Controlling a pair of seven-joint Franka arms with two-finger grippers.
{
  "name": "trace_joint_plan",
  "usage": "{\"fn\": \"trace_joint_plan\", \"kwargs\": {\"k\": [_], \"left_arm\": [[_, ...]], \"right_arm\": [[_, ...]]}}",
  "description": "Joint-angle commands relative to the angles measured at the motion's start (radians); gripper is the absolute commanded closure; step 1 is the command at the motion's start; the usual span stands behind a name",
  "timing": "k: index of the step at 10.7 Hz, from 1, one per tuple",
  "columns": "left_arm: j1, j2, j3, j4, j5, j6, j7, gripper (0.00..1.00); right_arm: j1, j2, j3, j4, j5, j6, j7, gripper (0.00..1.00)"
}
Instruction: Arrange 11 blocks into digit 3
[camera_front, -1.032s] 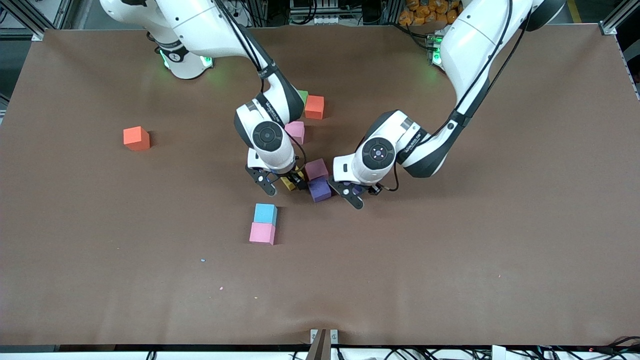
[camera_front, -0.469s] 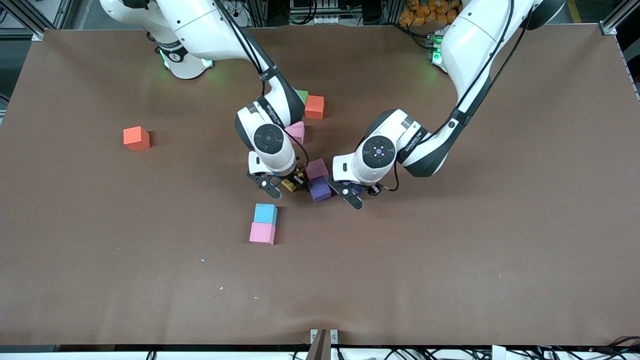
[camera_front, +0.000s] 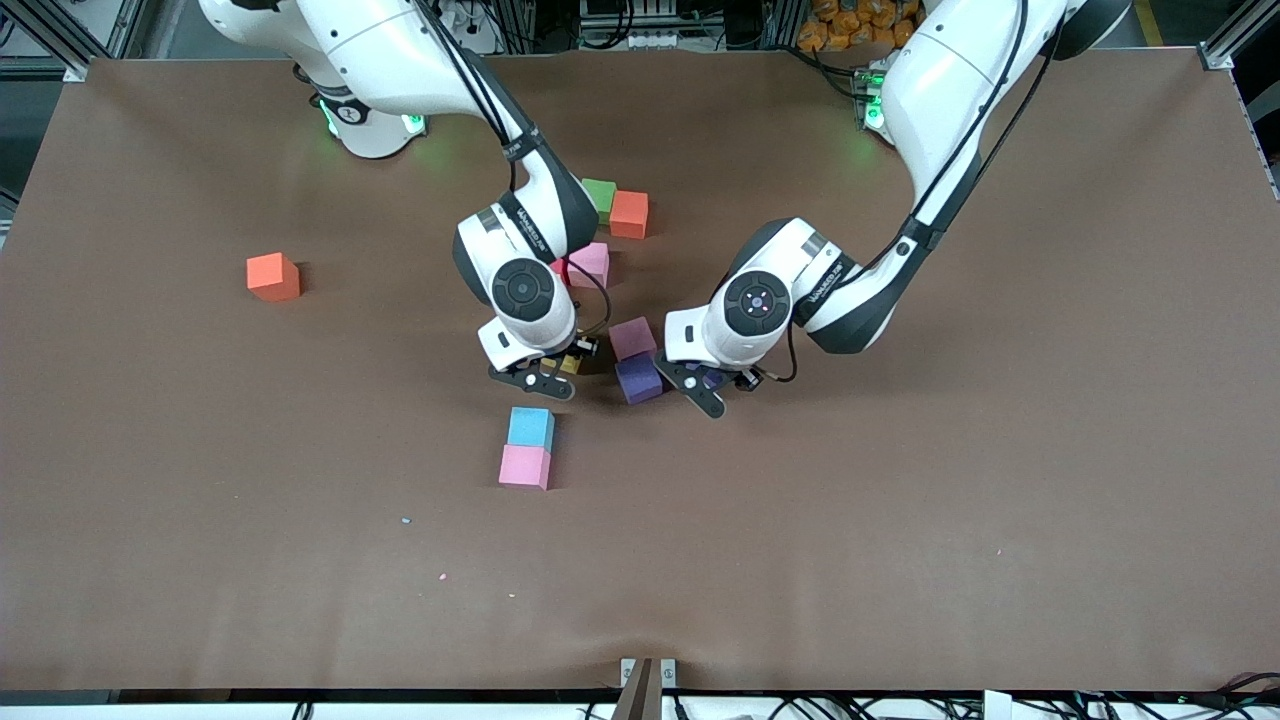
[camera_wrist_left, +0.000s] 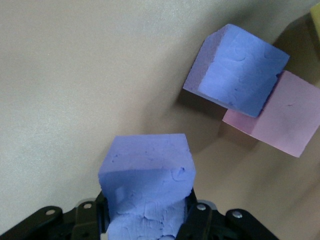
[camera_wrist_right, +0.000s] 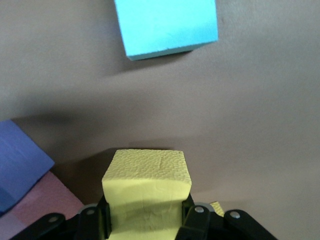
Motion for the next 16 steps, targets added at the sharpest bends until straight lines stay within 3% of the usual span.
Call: {"fn": "trace_joint_plan", "kwargs": {"k": [1,5,12,16], "left_arm": [[0.006,-0.019,-0.002,-0.01,-0.022,-0.012,0.025,1.0],[0.006,-0.019,-0.002,-0.009,-0.022,-0.012,0.025,1.0],[0.0,-0.014,-0.002,0.003,-0.022,-0.012,0.028,1.0],[0.009,-0.036,-0.017,0.01,-0.026,-0.014,0.232,1.0]], "right_arm": [[0.009,-0.03,0.007,-0.038,-0.095,0.003,-0.058,1.0],[-0.003,-0.137,0.011,-0.242,-0.094,0.197,-0.149,1.0],[-0.008,-0.143,0.012,-0.319,-0.091,0.277,-0.189,1.0],[-0.006,-0.145,0.014,-0.33,-0.086,0.297,-0.189,1.0]]}}
